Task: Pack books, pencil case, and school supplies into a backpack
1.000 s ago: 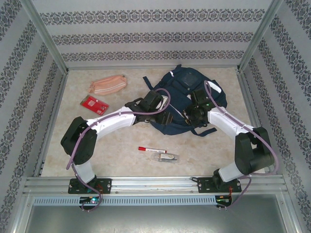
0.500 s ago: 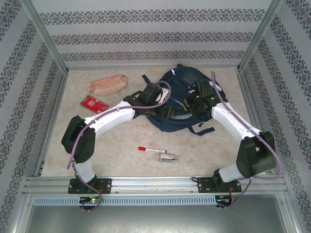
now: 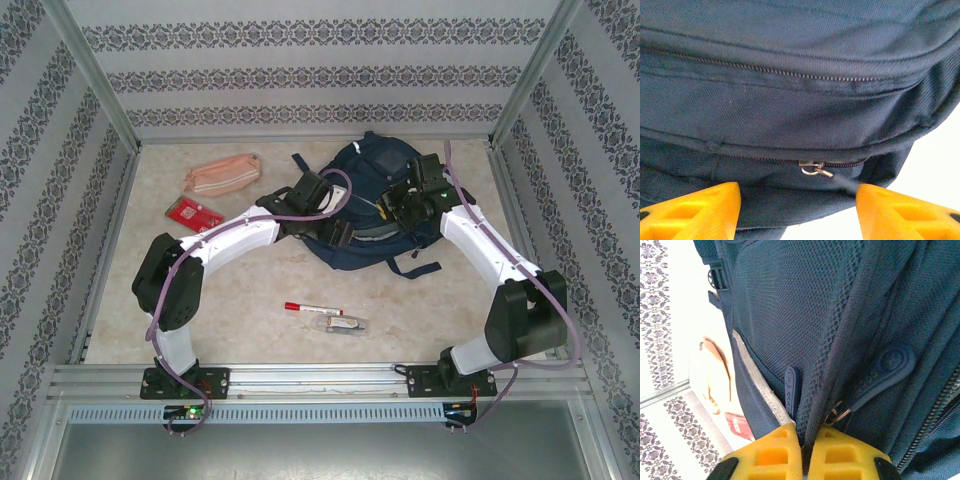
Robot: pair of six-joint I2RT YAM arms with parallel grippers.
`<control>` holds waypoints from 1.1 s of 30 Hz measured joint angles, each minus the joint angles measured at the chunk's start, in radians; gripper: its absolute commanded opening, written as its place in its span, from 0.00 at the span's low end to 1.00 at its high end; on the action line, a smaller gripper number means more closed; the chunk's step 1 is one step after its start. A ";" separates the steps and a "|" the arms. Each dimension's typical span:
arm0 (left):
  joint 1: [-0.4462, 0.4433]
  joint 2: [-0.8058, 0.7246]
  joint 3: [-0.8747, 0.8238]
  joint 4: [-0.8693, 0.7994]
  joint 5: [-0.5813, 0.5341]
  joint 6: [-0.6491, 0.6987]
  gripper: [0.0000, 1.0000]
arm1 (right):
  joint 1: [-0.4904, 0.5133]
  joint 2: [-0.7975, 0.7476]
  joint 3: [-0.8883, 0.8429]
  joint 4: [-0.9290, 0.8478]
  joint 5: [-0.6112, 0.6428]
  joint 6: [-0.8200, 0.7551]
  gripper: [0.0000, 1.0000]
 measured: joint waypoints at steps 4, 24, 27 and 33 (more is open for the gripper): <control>0.000 0.001 -0.012 0.004 0.024 -0.011 0.67 | 0.000 0.000 0.001 0.000 0.000 0.000 0.00; -0.080 0.076 0.072 -0.006 -0.154 -0.300 0.42 | 0.001 0.010 0.018 -0.001 0.005 0.000 0.00; -0.088 0.081 0.068 -0.004 -0.139 -0.335 0.31 | 0.001 0.011 0.018 -0.001 0.005 -0.001 0.00; -0.092 0.082 0.050 0.004 -0.125 -0.360 0.04 | -0.002 0.011 0.018 -0.006 0.004 -0.005 0.00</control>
